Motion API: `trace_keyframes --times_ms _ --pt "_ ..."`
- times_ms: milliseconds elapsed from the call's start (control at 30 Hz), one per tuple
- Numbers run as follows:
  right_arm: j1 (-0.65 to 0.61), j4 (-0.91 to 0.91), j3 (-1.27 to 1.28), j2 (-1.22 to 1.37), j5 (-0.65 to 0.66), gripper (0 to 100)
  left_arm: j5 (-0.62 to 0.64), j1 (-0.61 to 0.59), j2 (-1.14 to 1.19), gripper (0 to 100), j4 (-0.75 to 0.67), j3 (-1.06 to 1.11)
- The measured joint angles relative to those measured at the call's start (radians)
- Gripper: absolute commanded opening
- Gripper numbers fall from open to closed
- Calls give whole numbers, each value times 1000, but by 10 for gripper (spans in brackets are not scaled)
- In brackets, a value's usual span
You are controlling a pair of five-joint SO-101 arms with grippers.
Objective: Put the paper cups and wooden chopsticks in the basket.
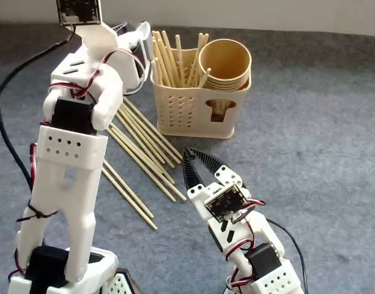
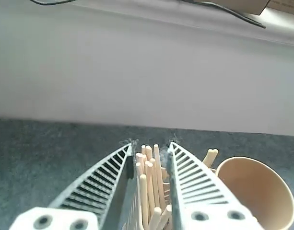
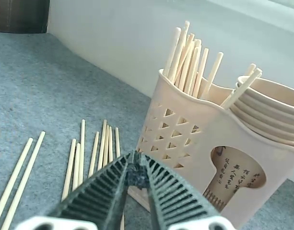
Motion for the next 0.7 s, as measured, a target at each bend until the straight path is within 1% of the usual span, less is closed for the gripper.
trace_keyframes --times_ms 233,400,700 --pt "0 0 0 0 0 6 43 0 0 126 106 -97" --pt "0 0 0 0 0 6 66 0 0 126 207 -117" --pt "0 0 0 0 0 6 69 0 0 126 482 -117"
